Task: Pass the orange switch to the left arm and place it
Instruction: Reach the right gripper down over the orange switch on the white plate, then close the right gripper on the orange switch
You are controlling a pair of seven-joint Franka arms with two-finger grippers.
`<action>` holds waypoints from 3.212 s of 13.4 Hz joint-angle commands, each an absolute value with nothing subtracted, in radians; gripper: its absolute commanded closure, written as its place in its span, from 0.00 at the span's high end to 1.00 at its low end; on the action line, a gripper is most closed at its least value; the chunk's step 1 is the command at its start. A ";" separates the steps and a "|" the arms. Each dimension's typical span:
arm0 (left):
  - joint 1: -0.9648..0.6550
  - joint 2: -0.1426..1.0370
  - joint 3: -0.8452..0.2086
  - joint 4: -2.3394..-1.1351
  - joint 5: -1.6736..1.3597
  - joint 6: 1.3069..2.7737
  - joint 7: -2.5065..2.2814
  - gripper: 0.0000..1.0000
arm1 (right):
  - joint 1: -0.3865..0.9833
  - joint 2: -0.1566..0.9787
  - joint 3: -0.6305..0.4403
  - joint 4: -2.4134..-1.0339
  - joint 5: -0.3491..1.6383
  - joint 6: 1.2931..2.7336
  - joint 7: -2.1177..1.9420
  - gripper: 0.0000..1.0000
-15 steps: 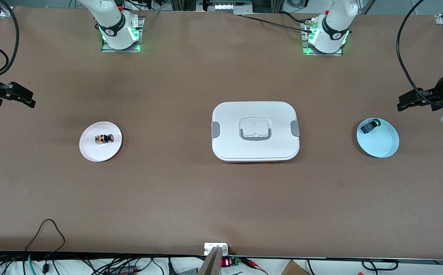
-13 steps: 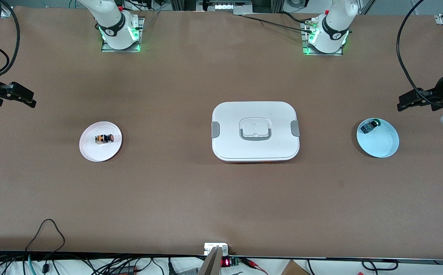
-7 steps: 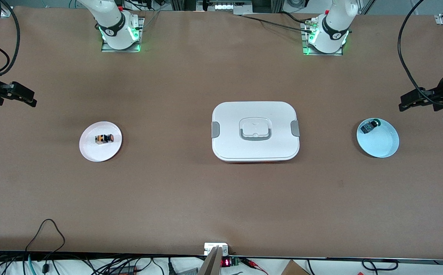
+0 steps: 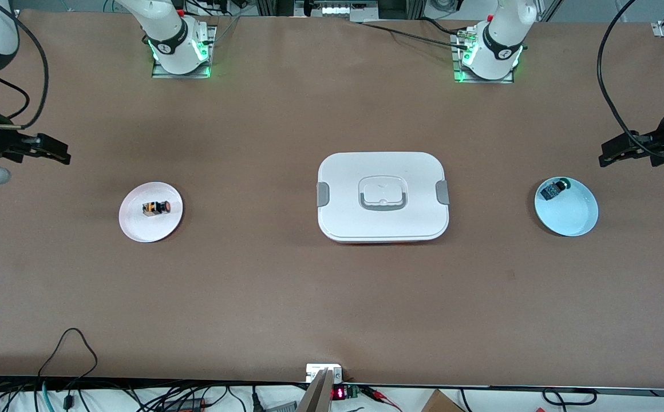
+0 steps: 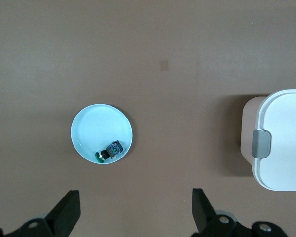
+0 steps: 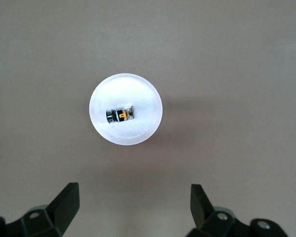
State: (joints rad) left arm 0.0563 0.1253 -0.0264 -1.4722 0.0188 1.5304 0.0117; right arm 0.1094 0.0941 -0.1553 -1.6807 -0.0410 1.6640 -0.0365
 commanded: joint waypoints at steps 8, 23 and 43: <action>0.054 0.129 -0.018 -1.453 0.002 1.525 0.014 1.00 | 0.138 0.317 -0.152 -1.667 -0.032 1.710 -0.028 1.00; 0.054 0.129 -0.018 -1.453 0.002 1.525 0.014 1.00 | 0.173 0.429 -0.143 -1.993 0.009 2.267 -0.072 1.00; 0.051 0.130 -0.018 -1.451 0.003 1.523 0.014 1.00 | 0.170 0.502 -0.133 -2.069 0.028 2.419 -0.112 0.97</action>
State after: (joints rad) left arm 0.0561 0.1253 -0.0252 -1.4708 0.0188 1.5304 0.0117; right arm 0.1736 0.5060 -0.1396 -2.0594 0.0060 2.4087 -0.0891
